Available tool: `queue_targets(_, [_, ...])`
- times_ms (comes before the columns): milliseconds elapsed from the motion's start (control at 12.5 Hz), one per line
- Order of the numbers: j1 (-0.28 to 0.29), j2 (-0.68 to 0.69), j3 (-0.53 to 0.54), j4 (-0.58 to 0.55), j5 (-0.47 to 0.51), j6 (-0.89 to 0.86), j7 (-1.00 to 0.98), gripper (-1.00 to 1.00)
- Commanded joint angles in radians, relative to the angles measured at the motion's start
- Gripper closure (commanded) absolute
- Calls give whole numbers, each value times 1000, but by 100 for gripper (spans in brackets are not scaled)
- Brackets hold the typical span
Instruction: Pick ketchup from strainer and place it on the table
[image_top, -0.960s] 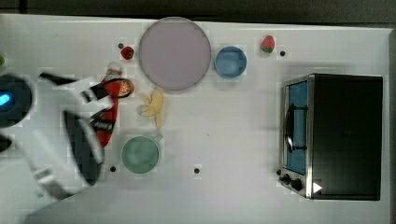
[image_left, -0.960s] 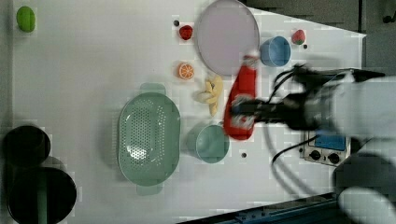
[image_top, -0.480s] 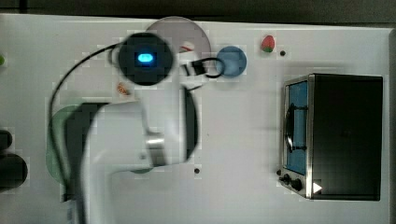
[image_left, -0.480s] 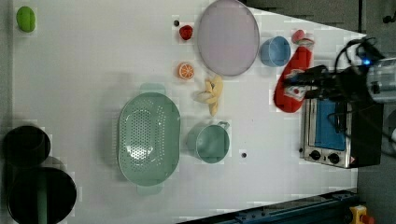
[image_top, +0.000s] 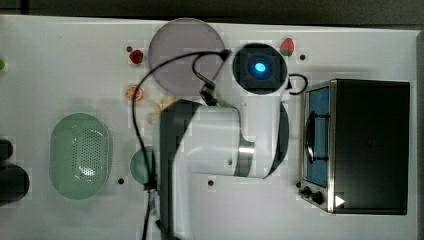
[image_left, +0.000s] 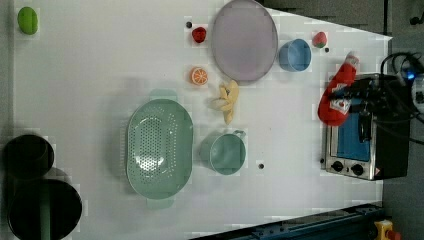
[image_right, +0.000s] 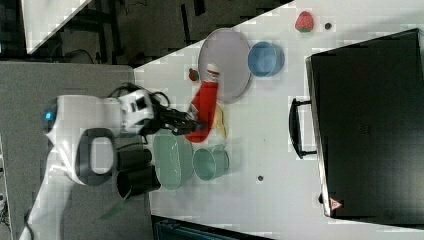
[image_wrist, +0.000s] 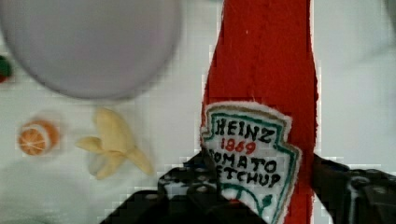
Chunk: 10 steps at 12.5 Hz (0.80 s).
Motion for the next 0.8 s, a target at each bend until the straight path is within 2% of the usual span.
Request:
queue_targets(80, [7, -3, -2, -93, 10, 26, -54, -22])
queue_targets(480, [7, 56, -14, -237, -25, 263, -53, -22])
queue_targets(720, [6, 126, -20, -267, -28, 353, -54, -22])
queue_targets(800, [6, 149, -23, -268, -28, 372, -53, -29])
